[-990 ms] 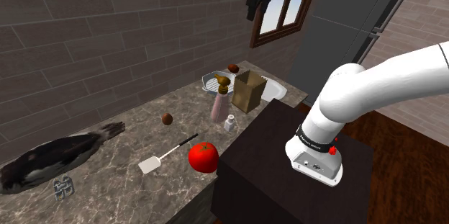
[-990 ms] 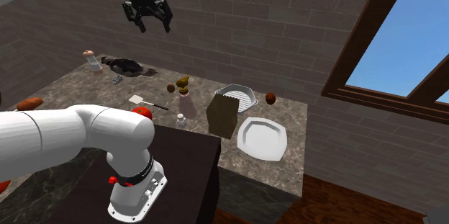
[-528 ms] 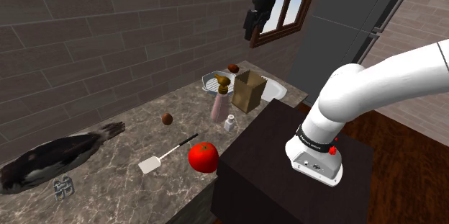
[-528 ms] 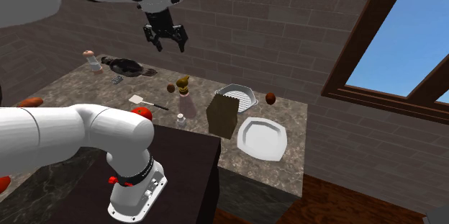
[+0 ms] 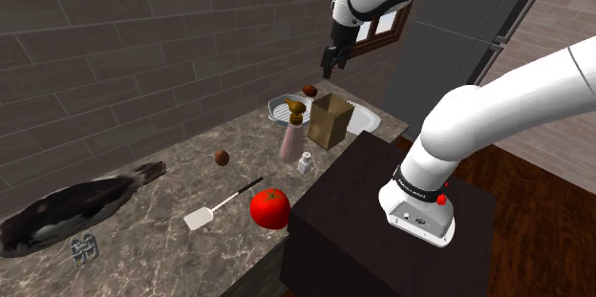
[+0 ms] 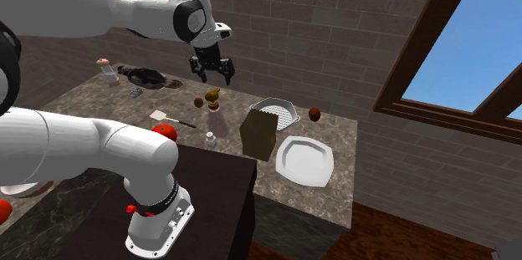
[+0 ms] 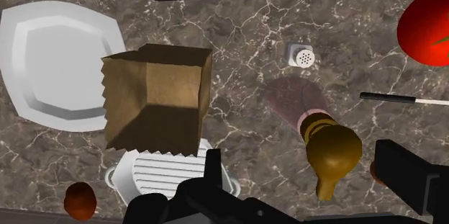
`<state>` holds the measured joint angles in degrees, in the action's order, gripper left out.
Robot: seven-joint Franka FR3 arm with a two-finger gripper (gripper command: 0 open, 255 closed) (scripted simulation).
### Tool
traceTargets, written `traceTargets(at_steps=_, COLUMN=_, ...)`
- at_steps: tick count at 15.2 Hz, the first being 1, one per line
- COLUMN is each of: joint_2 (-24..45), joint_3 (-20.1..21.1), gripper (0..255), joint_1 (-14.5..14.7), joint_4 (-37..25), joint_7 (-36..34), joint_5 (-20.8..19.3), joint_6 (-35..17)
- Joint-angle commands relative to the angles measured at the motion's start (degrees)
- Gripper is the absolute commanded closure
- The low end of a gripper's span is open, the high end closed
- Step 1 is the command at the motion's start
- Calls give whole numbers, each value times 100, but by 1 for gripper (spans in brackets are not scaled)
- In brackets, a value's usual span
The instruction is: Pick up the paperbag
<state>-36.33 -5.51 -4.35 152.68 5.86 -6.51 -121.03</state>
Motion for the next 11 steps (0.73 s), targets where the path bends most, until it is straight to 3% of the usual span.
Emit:
traceTargets(at_steps=1, joint_2=206, joint_3=-114, gripper=0, joint_1=-82, joint_4=213, joint_7=52, joint_5=-67, joint_6=-395)
traceTargets(at_steps=11, joint_2=2113, joint_3=-692, gripper=0, joint_1=-382, joint_4=626, joint_7=354, joint_5=-229, joint_6=-2529)
